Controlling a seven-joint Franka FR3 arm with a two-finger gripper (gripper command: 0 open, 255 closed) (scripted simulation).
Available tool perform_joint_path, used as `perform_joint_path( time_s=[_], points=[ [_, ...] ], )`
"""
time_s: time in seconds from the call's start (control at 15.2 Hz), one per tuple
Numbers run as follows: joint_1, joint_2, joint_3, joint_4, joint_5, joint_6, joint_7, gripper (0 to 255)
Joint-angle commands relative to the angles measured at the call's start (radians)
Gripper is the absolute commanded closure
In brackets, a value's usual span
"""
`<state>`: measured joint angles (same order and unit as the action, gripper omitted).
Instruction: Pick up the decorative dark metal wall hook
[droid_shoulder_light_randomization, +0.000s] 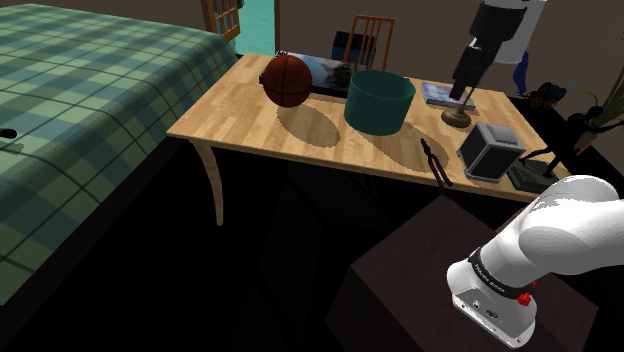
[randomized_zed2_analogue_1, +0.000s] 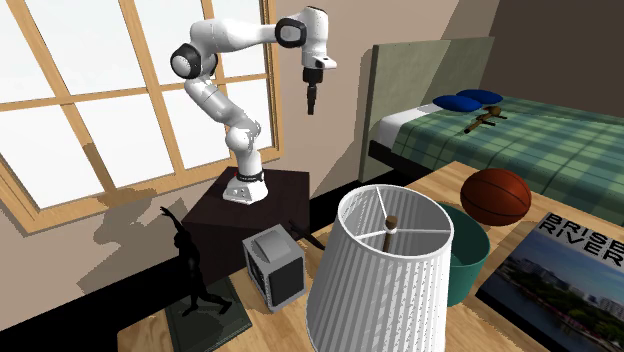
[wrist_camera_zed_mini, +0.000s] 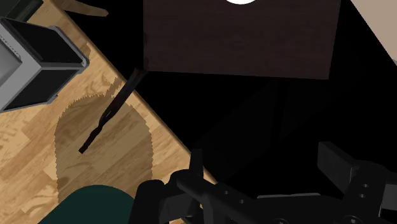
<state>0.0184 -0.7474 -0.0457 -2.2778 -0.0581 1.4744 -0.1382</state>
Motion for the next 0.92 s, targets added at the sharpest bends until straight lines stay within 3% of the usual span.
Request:
perform_joint_path(
  time_s=[0.0,0.86],
  points=[
    [0.0,0.0,0.0,0.0,0.0,0.0,0.0,0],
    [-0.128,0.164,-0.201,-0.199,-0.034,0.395,0.003,0]
  ],
)
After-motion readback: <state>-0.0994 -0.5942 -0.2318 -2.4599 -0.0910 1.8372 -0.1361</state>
